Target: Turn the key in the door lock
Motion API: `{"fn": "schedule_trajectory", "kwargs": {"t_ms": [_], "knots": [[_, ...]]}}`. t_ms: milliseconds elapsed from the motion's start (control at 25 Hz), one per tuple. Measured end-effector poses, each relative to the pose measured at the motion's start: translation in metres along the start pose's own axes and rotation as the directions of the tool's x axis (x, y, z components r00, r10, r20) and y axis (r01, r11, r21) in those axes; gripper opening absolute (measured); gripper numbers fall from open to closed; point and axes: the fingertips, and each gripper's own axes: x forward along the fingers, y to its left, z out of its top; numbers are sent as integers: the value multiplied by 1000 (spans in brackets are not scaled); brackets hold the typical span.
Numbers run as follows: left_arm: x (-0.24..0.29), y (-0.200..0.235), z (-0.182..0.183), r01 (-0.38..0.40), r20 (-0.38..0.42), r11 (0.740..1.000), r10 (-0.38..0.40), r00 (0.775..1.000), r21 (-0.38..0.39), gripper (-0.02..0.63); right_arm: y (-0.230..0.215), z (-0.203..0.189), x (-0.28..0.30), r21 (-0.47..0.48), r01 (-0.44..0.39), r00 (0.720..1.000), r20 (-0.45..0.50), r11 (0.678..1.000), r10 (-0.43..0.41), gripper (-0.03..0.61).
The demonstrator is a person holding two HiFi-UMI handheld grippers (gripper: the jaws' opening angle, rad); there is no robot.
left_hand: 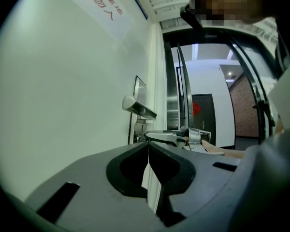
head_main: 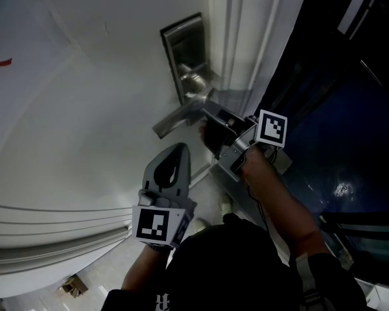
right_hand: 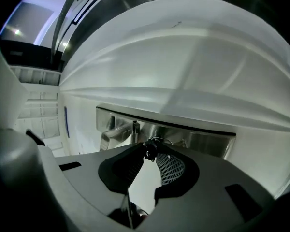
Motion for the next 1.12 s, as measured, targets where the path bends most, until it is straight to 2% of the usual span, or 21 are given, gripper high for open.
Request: {"fn": "schedule_trajectory", "kwargs": {"t_ms": [160, 240, 280, 320, 360, 400, 440, 480, 560, 640, 720, 800, 840, 880, 920, 960, 1040, 1120], "knots": [[0, -1, 0, 8, 4, 1000, -8, 1000, 1, 9, 2, 6, -7, -11, 0, 999, 40, 1000, 1, 61], [1, -3, 1, 13, 8, 1000, -13, 1000, -1, 9, 5, 11, -14, -94, 24, 998, 54, 995, -19, 61], [1, -4, 0, 15, 7, 1000, -15, 1000, -2, 9, 9, 13, -16, -171, 42, 998, 50, 984, -34, 61], [1, -4, 0, 18, 7, 1000, -18, 1000, -2, 9, 13, 13, -18, -269, 61, 998, 40, 961, -52, 61], [1, -5, 0, 20, 6, 1000, -20, 1000, -2, 8, 19, 13, -19, -377, 80, 997, 29, 923, -75, 61], [1, -6, 0, 23, 7, 1000, -23, 1000, -2, 8, 24, 11, -19, -488, 101, 994, 20, 867, -105, 61], [2, -7, 0, 26, 7, 1000, -26, 1000, -3, 9, 28, 9, -20, -598, 121, 990, 14, 792, -140, 61], [2, -8, 0, 28, 8, 1000, -28, 1000, -4, 9, 33, 6, -21, -707, 133, 984, 11, 694, -177, 61], [1, -9, 0, 31, 9, 1000, -30, 999, -4, 8, 41, -2, -21, -887, 124, 970, 14, 445, -243, 61], [1, -10, 1, 32, 10, 999, -32, 999, -3, 9, 45, -11, -19, -983, 80, 955, 28, 165, -296, 61], [1, -10, 0, 32, 11, 999, -32, 999, -4, 9, 44, -20, -18, -988, 13, 932, 68, -154, -357, 61], [0, -9, 0, 29, 12, 1000, -29, 1000, -6, 9, 37, -28, -18, -884, -71, 911, 131, -463, -392, 61], [0, -9, 0, 28, 12, 1000, -28, 1000, -6, 9, 33, -31, -18, -796, -116, 906, 161, -594, -393, 63], [0, -9, 0, 26, 12, 1000, -26, 1000, -6, 9, 28, -34, -18, -694, -160, 901, 187, -702, -391, 67], [-1, -8, 0, 25, 12, 1000, -25, 1000, -6, 9, 22, -36, -17, -589, -201, 897, 209, -782, -389, 74], [-1, -8, 0, 24, 11, 1000, -24, 1000, -6, 9, 16, -37, -17, -494, -234, 895, 227, -837, -385, 80], [-1, -7, 0, 21, 10, 1000, -21, 1000, -9, 8, 9, -37, -15, -350, -269, 894, 256, -897, -368, 91], [-1, -7, 0, 20, 10, 1000, -20, 1000, -10, 9, 5, -34, -12, -262, -272, 898, 277, -926, -342, 92]]}}
